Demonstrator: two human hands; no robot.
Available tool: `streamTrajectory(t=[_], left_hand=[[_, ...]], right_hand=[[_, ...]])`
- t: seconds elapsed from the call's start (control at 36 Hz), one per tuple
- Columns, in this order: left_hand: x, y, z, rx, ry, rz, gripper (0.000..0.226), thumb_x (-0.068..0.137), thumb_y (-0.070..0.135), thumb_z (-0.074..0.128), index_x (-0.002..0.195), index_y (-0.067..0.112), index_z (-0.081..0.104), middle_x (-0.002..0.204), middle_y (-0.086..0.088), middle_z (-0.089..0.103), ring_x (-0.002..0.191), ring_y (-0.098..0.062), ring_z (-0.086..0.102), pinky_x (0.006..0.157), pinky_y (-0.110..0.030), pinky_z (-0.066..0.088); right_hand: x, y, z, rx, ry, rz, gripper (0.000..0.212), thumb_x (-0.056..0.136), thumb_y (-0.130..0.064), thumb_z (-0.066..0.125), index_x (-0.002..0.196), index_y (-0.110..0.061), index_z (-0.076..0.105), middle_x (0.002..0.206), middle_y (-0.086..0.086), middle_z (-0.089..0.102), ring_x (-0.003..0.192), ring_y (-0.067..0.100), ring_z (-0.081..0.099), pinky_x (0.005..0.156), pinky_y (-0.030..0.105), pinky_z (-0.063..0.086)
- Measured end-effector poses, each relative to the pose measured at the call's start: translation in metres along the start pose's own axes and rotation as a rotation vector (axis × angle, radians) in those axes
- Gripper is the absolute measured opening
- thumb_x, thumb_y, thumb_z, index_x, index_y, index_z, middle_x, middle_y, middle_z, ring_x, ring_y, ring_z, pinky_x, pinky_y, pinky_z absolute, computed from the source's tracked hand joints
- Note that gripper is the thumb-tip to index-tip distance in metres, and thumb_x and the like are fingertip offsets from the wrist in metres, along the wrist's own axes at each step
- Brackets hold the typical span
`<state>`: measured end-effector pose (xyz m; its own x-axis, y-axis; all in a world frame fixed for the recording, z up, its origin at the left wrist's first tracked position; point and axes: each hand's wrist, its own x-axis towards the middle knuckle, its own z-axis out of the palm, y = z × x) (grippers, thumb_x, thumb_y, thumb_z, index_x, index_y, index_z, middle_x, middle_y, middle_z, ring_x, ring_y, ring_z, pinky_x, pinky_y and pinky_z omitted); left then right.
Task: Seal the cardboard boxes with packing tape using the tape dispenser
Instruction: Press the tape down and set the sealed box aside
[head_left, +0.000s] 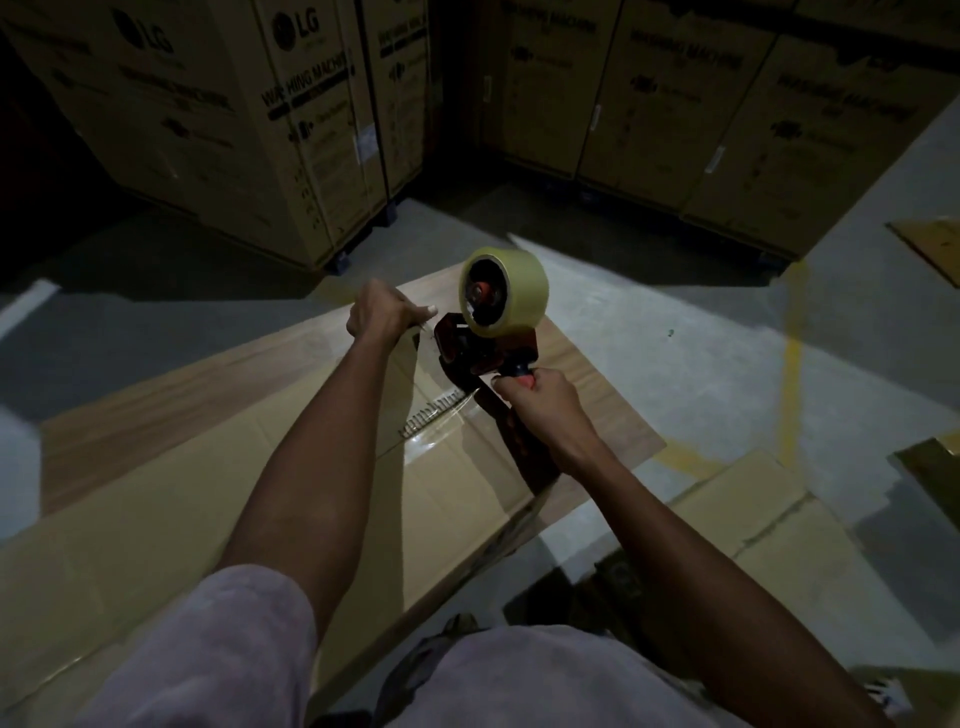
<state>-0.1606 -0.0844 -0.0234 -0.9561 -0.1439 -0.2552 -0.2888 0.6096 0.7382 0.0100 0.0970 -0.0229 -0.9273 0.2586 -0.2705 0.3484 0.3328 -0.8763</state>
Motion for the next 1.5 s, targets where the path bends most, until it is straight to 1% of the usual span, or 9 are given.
streamTrajectory(t=[0.17, 0.31, 0.42, 0.58, 0.69, 0.92, 1.14, 1.33, 1.5], left_hand=[[-0.005, -0.015, 0.006, -0.029, 0.217, -0.074, 0.035, 0.086, 0.04, 0.08, 0.088, 0.007, 0.07, 0.099, -0.015, 0.073, 0.099, -0.034, 0.068, 0.076, -0.036, 0.046], [-0.017, -0.015, 0.011, -0.067, 0.428, 0.122, 0.024, 0.089, 0.04, 0.074, 0.088, 0.016, 0.08, 0.086, -0.01, 0.075, 0.085, -0.03, 0.07, 0.069, -0.03, 0.039], [-0.029, -0.018, 0.018, 0.042, 0.351, 0.282, 0.018, 0.087, 0.036, 0.076, 0.096, 0.023, 0.083, 0.1, -0.002, 0.078, 0.1, -0.022, 0.07, 0.088, -0.033, 0.048], [-0.039, -0.034, 0.025, 0.23, 0.312, 0.263, 0.023, 0.095, 0.042, 0.067, 0.111, 0.031, 0.079, 0.124, -0.009, 0.071, 0.128, -0.026, 0.057, 0.112, -0.045, 0.031], [-0.037, -0.029, 0.023, 0.335, 0.288, 0.276, 0.025, 0.098, 0.042, 0.063, 0.113, 0.029, 0.078, 0.124, -0.009, 0.07, 0.129, -0.025, 0.055, 0.121, -0.048, 0.018], [-0.035, -0.027, 0.026, 0.427, 0.287, 0.248, 0.028, 0.098, 0.05, 0.058, 0.109, 0.032, 0.077, 0.117, -0.002, 0.072, 0.117, -0.019, 0.061, 0.122, -0.049, 0.006], [-0.033, -0.028, 0.028, 0.444, 0.335, 0.258, 0.027, 0.099, 0.049, 0.058, 0.107, 0.034, 0.079, 0.104, -0.005, 0.073, 0.111, -0.023, 0.063, 0.122, -0.053, 0.006], [-0.032, -0.027, 0.029, 0.399, 0.354, 0.248, 0.024, 0.097, 0.048, 0.062, 0.104, 0.033, 0.08, 0.1, -0.002, 0.074, 0.105, -0.021, 0.066, 0.121, -0.053, 0.001], [-0.032, -0.031, 0.029, 0.358, 0.364, 0.29, 0.021, 0.1, 0.041, 0.062, 0.104, 0.03, 0.08, 0.1, -0.003, 0.074, 0.104, -0.021, 0.067, 0.114, -0.035, -0.01]], right_hand=[[-0.001, 0.002, 0.002, -0.033, 0.014, -0.014, 0.036, 0.085, -0.047, 0.065, 0.065, -0.018, 0.058, 0.067, 0.022, 0.063, 0.059, 0.028, 0.059, 0.063, 0.053, 0.055], [0.003, 0.003, 0.002, -0.032, 0.034, -0.005, 0.038, 0.086, -0.044, 0.065, 0.061, -0.018, 0.056, 0.057, 0.012, 0.057, 0.06, 0.037, 0.061, 0.059, 0.041, 0.048], [0.005, 0.006, 0.003, -0.023, 0.025, -0.003, 0.037, 0.089, -0.044, 0.066, 0.063, -0.02, 0.056, 0.054, -0.003, 0.058, 0.053, 0.016, 0.058, 0.056, 0.03, 0.043], [0.007, 0.006, 0.003, 0.016, -0.011, 0.034, 0.035, 0.086, -0.048, 0.065, 0.067, -0.018, 0.06, 0.06, 0.007, 0.067, 0.053, 0.025, 0.066, 0.056, 0.037, 0.051], [0.009, 0.006, 0.001, 0.023, -0.025, 0.046, 0.034, 0.083, -0.051, 0.065, 0.069, -0.02, 0.061, 0.063, 0.006, 0.067, 0.059, 0.026, 0.066, 0.059, 0.039, 0.052], [0.01, 0.003, -0.007, 0.06, -0.077, 0.084, 0.045, 0.084, -0.047, 0.066, 0.089, -0.002, 0.067, 0.09, 0.028, 0.071, 0.074, 0.035, 0.064, 0.068, 0.043, 0.048], [0.012, 0.005, -0.013, 0.065, -0.121, 0.064, 0.029, 0.092, -0.039, 0.067, 0.081, -0.013, 0.059, 0.062, 0.01, 0.059, 0.044, 0.021, 0.051, 0.043, 0.025, 0.038], [0.008, 0.005, -0.015, 0.08, -0.137, 0.06, 0.028, 0.093, -0.037, 0.066, 0.08, -0.013, 0.06, 0.06, 0.007, 0.061, 0.046, 0.02, 0.055, 0.043, 0.027, 0.043], [0.001, 0.014, -0.023, 0.037, -0.122, 0.046, 0.03, 0.092, -0.034, 0.065, 0.071, -0.016, 0.054, 0.056, 0.009, 0.057, 0.047, 0.024, 0.053, 0.049, 0.033, 0.043]])
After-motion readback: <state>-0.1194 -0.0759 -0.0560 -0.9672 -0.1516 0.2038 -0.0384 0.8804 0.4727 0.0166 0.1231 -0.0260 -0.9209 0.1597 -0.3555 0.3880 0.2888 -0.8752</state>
